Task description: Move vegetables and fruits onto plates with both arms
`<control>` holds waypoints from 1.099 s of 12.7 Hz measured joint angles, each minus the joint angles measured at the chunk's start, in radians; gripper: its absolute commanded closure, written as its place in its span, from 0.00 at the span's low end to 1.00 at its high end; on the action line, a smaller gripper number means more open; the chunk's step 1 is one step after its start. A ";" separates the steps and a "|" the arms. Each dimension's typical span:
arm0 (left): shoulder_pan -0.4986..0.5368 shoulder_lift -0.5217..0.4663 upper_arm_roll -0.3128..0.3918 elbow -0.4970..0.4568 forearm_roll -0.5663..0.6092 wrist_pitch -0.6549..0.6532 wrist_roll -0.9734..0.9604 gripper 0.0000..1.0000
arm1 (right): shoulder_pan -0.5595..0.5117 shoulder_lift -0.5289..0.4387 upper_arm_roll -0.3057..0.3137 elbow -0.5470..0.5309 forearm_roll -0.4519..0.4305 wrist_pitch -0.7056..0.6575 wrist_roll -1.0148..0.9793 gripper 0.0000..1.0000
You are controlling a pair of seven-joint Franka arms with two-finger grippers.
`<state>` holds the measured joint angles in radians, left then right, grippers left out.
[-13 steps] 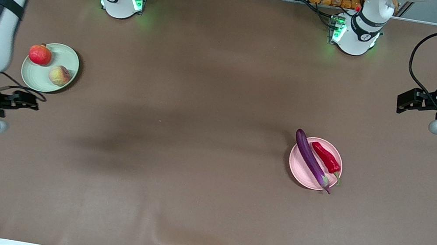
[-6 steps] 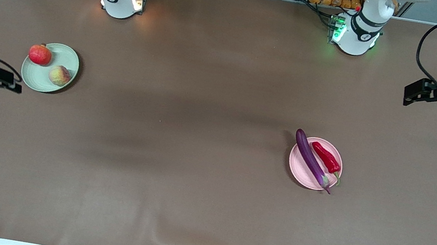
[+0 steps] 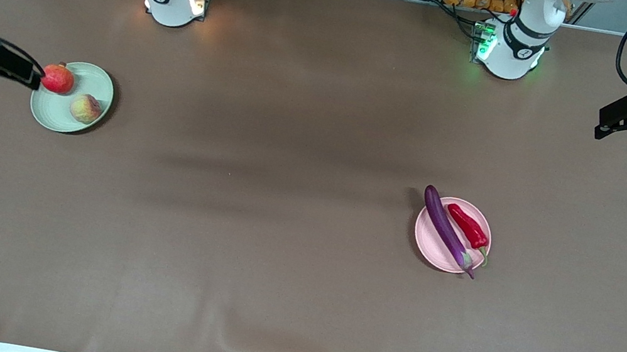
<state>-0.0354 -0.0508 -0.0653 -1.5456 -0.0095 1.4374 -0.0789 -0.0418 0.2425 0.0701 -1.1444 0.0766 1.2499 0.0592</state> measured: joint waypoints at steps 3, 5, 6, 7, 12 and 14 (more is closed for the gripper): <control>0.000 0.000 -0.008 -0.001 -0.001 -0.031 0.000 0.00 | 0.000 -0.134 -0.002 -0.184 -0.003 0.076 0.004 0.00; -0.001 0.002 -0.019 -0.005 0.001 -0.029 0.001 0.00 | 0.001 -0.208 -0.002 -0.308 -0.003 0.163 -0.010 0.00; -0.001 0.004 -0.026 -0.007 0.003 -0.026 0.001 0.00 | 0.001 -0.242 -0.002 -0.370 -0.003 0.214 -0.023 0.00; -0.001 0.007 -0.030 -0.009 0.004 -0.017 0.001 0.00 | 0.001 -0.273 -0.002 -0.425 -0.004 0.255 -0.033 0.00; 0.003 0.013 -0.033 -0.011 0.006 0.011 0.001 0.00 | 0.009 -0.318 -0.016 -0.473 -0.017 0.291 -0.109 0.00; 0.003 0.013 -0.035 -0.011 0.006 0.011 0.001 0.00 | 0.011 -0.318 -0.039 -0.468 -0.045 0.296 -0.172 0.00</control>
<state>-0.0328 -0.0380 -0.1006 -1.5565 -0.0038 1.4480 -0.0782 -0.0306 -0.0751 0.0307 -1.6124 0.0319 1.5458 -0.1126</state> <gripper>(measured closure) 0.000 0.000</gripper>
